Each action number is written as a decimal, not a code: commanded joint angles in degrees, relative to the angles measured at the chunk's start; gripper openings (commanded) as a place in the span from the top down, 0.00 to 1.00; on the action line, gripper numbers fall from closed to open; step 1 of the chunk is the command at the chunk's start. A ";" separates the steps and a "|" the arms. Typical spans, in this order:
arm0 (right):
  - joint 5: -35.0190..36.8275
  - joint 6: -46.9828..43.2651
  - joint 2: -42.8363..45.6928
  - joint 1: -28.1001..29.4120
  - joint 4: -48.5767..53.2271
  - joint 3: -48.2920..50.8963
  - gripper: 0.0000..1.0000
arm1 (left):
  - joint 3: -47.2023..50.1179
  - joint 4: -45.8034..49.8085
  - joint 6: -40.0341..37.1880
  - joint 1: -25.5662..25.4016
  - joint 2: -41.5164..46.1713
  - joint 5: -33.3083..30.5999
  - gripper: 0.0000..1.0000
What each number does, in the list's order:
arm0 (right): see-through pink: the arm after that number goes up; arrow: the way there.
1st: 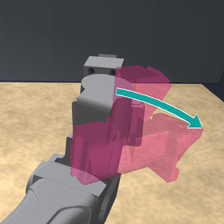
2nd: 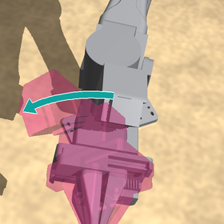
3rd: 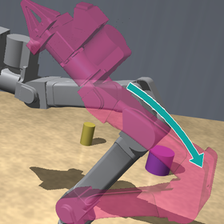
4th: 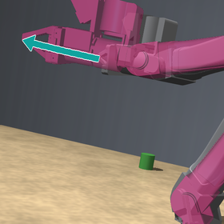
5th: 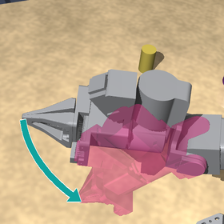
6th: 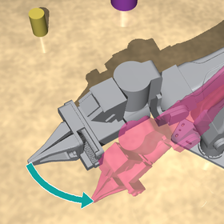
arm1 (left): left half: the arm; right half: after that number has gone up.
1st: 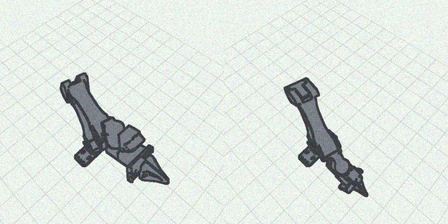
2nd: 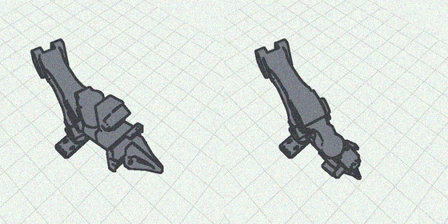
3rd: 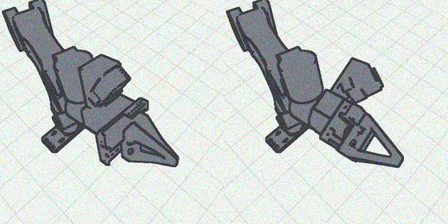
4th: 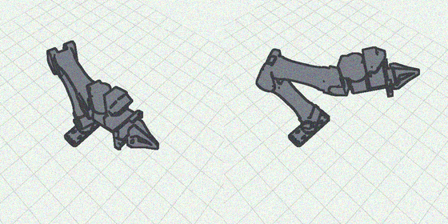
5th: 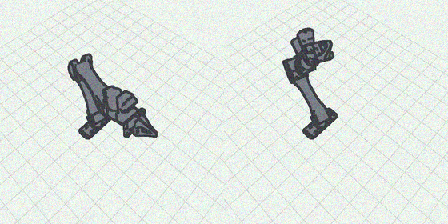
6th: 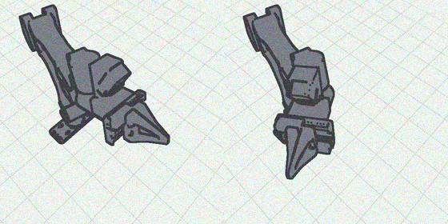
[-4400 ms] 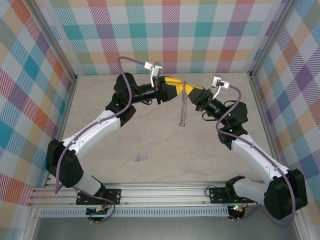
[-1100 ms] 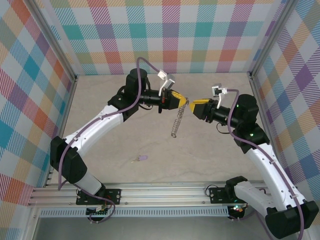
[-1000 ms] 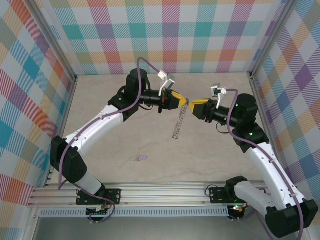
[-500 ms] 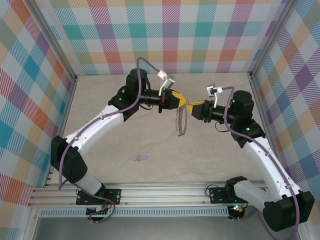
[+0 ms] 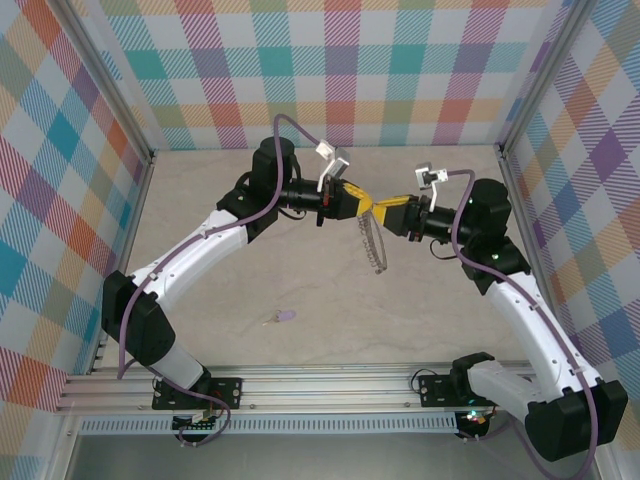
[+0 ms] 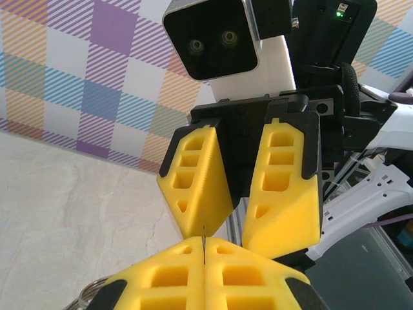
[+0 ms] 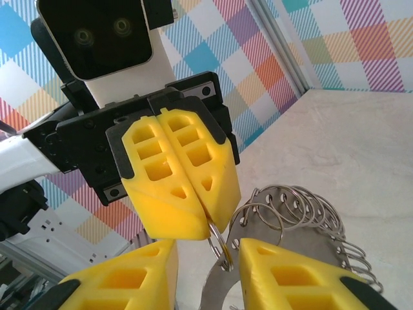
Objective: Put the keys on the keyring
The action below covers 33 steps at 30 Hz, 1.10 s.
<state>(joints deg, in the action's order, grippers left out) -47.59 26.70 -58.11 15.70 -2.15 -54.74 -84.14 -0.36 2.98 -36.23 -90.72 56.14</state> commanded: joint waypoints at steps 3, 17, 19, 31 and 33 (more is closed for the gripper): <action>-2.77 1.51 -0.93 -0.32 -3.88 -2.04 0.74 | 0.66 -4.23 1.31 0.20 -0.10 2.04 1.00; 0.89 1.49 0.73 -0.57 -5.08 0.15 1.00 | 1.95 -6.33 4.29 1.07 1.19 -4.73 0.91; 2.39 2.76 1.89 -0.83 -7.74 1.61 1.00 | 4.40 -10.07 7.49 2.68 2.68 -6.29 0.75; 15.50 15.51 7.40 -0.85 -31.55 11.95 1.00 | 8.09 -32.07 25.52 4.00 1.63 -1.57 0.58; 16.09 17.37 6.74 -0.89 -35.74 12.52 1.00 | 8.02 -33.31 26.55 3.58 1.26 -1.26 0.61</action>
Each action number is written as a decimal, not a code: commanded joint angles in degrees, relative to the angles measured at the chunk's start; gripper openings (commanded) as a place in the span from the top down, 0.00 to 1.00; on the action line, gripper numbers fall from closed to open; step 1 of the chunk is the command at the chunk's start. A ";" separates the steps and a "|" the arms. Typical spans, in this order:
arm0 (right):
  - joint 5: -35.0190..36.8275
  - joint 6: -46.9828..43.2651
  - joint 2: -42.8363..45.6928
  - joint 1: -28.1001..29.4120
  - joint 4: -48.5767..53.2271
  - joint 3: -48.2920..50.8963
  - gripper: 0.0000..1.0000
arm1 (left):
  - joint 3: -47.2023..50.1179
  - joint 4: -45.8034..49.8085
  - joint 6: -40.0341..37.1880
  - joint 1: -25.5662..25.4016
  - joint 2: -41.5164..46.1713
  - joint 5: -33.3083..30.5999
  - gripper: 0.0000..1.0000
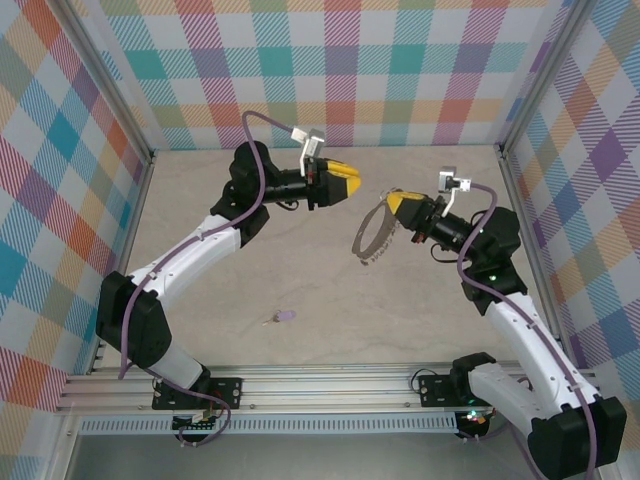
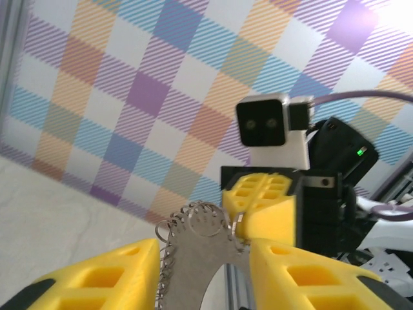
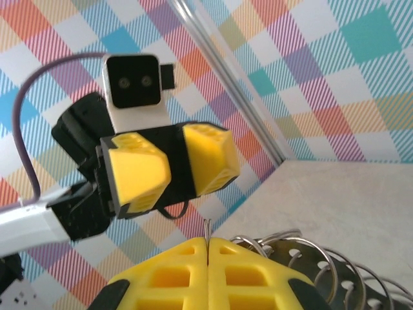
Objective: Put the keys on the keyring
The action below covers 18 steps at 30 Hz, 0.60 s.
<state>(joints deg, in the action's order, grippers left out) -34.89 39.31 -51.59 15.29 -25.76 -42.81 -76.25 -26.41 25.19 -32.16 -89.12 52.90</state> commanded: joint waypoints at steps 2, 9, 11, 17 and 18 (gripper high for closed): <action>3.39 6.52 -0.89 -0.35 -15.53 0.79 1.00 | -0.18 -7.64 4.60 -1.03 -0.67 2.18 0.62; 2.60 11.01 -6.09 0.72 -24.62 -0.08 1.00 | -1.25 -7.04 4.30 -2.54 -1.78 1.86 0.62; 2.78 11.29 -6.90 1.30 -25.66 -0.26 1.00 | -1.47 -7.15 4.32 -2.81 -1.99 1.68 0.62; 3.31 11.15 -8.32 3.29 -27.02 -0.30 1.00 | -1.51 -7.56 4.41 -3.26 -2.07 1.26 0.60; 3.41 11.07 -8.43 3.56 -27.06 -0.22 1.00 | -1.39 -7.59 4.42 -3.26 -2.04 1.00 0.60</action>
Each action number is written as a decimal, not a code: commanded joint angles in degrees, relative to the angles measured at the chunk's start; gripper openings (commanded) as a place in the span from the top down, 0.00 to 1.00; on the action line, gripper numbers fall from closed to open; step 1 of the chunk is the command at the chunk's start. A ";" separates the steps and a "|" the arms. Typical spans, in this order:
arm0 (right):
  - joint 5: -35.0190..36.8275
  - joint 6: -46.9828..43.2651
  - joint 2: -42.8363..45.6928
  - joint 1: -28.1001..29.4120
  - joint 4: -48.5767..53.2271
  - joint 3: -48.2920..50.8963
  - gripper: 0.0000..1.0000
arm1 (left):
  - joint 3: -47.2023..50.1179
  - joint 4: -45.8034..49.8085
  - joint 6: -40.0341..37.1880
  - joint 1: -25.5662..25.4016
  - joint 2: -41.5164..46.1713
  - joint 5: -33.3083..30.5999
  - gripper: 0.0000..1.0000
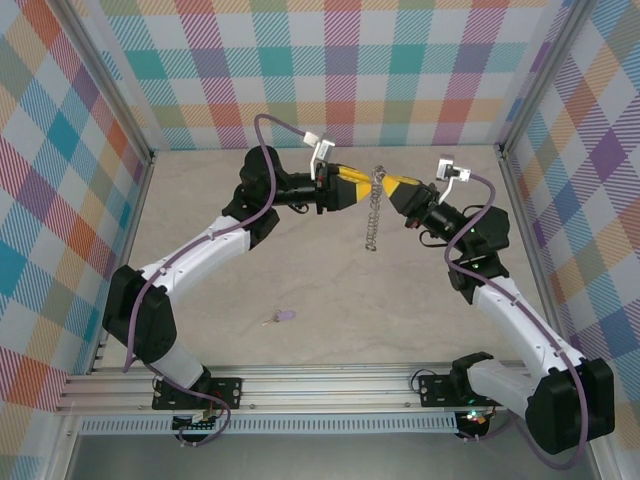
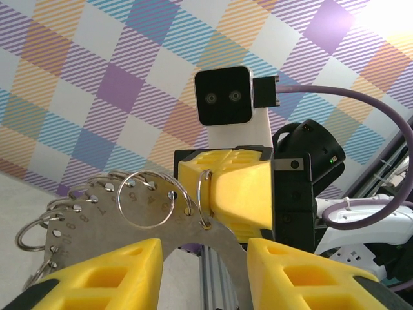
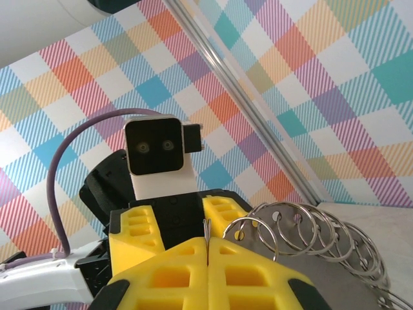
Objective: Put the keys on the keyring
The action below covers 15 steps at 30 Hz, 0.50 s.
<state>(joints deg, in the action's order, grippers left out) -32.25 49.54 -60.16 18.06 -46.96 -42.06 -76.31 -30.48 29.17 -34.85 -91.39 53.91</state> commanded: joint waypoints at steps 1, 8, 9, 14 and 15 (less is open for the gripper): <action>0.86 0.74 0.00 1.06 -5.95 -0.92 1.00 | -1.29 -3.57 0.42 -0.57 0.25 -0.15 0.59; 1.33 0.56 -0.90 2.65 -6.78 -0.48 1.00 | -0.77 -4.75 0.78 -0.57 0.59 -0.85 0.59; 1.37 0.56 -1.06 2.83 -6.85 -0.48 1.00 | -0.68 -5.11 0.80 -0.54 0.69 -0.98 0.59; 1.60 0.38 -1.49 3.38 -7.07 -0.39 1.00 | -0.07 -6.54 1.40 -0.53 0.91 -1.30 0.59; 1.66 0.36 -1.62 3.47 -7.17 -0.39 1.00 | -0.06 -6.89 1.59 -0.57 0.95 -1.26 0.60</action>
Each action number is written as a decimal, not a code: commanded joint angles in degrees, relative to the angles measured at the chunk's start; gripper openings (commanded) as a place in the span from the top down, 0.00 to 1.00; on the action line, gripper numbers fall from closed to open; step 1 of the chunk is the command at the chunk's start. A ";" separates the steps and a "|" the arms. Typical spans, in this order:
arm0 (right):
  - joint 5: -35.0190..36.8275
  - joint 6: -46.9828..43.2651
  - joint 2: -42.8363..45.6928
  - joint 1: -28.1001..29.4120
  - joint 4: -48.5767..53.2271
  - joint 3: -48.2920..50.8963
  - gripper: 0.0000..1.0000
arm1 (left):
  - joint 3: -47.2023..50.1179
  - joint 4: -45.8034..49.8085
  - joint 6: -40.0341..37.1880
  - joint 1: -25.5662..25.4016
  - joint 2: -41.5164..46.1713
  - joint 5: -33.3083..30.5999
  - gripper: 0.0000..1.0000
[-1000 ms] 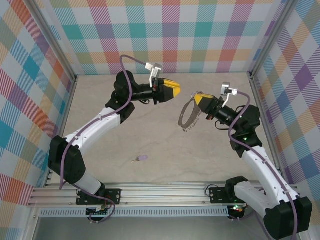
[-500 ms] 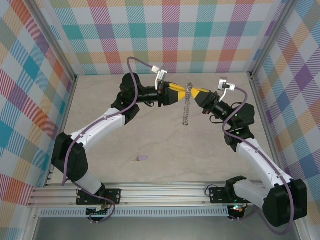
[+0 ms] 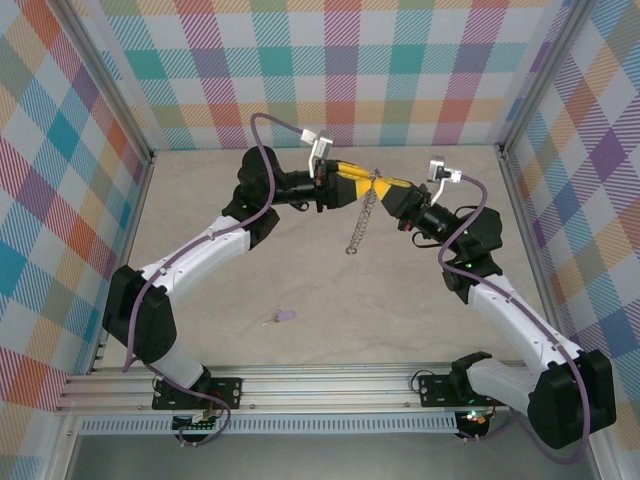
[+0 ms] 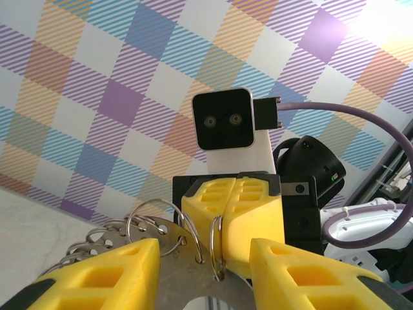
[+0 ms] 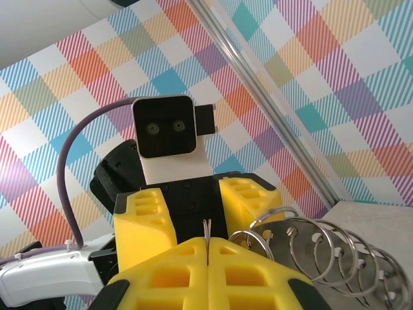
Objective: Put the keys on the keyring
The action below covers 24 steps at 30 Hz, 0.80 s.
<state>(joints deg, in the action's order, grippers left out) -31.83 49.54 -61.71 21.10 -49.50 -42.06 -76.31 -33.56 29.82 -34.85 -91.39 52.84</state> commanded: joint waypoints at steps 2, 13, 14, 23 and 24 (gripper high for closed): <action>1.27 0.37 -0.19 0.56 -4.69 -0.44 1.00 | -0.06 -4.36 1.20 -0.57 0.80 0.19 0.63; 2.77 -0.45 0.36 0.52 -3.76 -0.21 1.00 | 0.23 -4.42 0.92 -0.53 0.68 1.56 0.71; 2.77 -0.48 0.36 0.52 -3.72 -0.29 1.00 | 0.20 -4.44 1.03 -0.56 0.65 1.55 0.71; 2.43 0.30 -0.40 0.53 -4.69 -0.43 1.00 | -0.11 -6.93 2.56 -0.97 -0.28 1.14 0.82; 2.46 0.34 -0.43 0.60 -4.69 -0.39 1.00 | -0.06 -7.27 2.84 -1.07 -0.36 1.04 0.86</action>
<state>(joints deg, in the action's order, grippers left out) -30.20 49.52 -62.11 21.37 -50.33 -42.06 -76.29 -36.73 31.88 -34.89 -91.44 53.01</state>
